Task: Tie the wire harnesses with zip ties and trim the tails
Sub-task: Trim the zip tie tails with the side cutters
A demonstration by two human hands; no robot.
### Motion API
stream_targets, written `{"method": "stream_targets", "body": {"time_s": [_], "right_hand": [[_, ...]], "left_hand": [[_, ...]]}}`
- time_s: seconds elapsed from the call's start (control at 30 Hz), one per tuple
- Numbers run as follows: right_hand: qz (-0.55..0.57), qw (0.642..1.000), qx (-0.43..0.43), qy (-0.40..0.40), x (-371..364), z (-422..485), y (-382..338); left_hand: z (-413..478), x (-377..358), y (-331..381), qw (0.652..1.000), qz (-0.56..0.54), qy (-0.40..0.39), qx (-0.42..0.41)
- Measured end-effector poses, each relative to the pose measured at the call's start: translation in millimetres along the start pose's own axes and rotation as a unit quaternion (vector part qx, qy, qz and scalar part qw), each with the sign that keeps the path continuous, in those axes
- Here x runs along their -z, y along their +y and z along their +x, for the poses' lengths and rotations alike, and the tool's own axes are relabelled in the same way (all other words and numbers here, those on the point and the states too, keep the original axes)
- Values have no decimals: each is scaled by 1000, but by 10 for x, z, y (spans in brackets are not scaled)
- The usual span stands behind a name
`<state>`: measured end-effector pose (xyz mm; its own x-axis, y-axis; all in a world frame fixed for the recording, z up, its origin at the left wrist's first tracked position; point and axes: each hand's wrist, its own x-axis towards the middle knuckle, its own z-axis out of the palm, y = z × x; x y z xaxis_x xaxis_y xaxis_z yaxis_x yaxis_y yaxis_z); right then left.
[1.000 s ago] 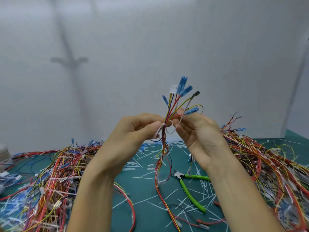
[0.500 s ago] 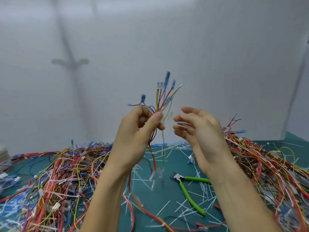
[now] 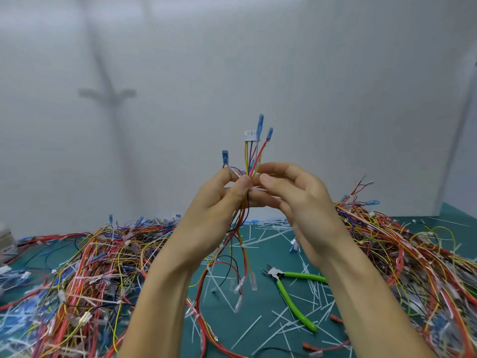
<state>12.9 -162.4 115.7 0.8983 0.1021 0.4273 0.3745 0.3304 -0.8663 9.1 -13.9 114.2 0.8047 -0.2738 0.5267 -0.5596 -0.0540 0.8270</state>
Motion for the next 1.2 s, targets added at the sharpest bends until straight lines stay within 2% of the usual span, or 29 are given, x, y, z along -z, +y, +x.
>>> {"method": "stream_targets", "body": {"time_s": [0.17,0.27,0.33,0.37,0.4,0.43,0.47,0.5,0.53,0.57,0.6,0.63,0.8,0.9,0.97,1.07,1.13,1.2], "right_hand": [[-3,1000,5,-18,-56,3,54],[12,998,-4,53,-56,63,120],[-91,990,-32,104,20,108,225],[-206,972,-49,106,91,128,304],[-355,929,-66,77,187,150,397],[-495,864,-95,20,288,161,495],[-604,783,-137,-44,381,163,593],[-673,709,-184,-97,463,158,692],[-709,654,-227,-133,525,146,781],[-731,615,-252,-153,571,129,857],[-745,593,-261,-161,604,108,922],[-751,585,-262,-160,636,95,986],[-750,601,-231,-152,740,80,1201],[-736,614,-222,-177,737,103,1211],[-697,661,-205,-185,706,127,1198],[-601,770,-143,-160,633,167,1134],[-534,833,-70,-128,556,189,1051],[-482,873,15,-73,469,199,944]], "left_hand": [[-32,158,2,1000,5,8,19],[-35,213,-17,998,-7,59,37],[-35,214,-12,995,-21,87,39],[-33,207,-8,994,-33,99,40],[-29,194,-5,992,-45,110,45],[-27,179,-1,990,-57,122,52],[-30,163,2,987,-65,132,60],[-33,152,7,986,-68,140,68],[-33,142,14,984,-66,144,76],[-33,135,22,984,-63,147,82],[-30,124,28,983,-63,150,88],[-26,115,32,982,-66,153,92],[-12,105,49,980,-71,152,106],[-16,130,49,979,-64,153,118],[-11,146,51,978,-62,157,123],[0,162,48,977,-53,161,130],[-6,168,54,977,-40,159,133],[-23,171,65,977,-35,160,133]]}}
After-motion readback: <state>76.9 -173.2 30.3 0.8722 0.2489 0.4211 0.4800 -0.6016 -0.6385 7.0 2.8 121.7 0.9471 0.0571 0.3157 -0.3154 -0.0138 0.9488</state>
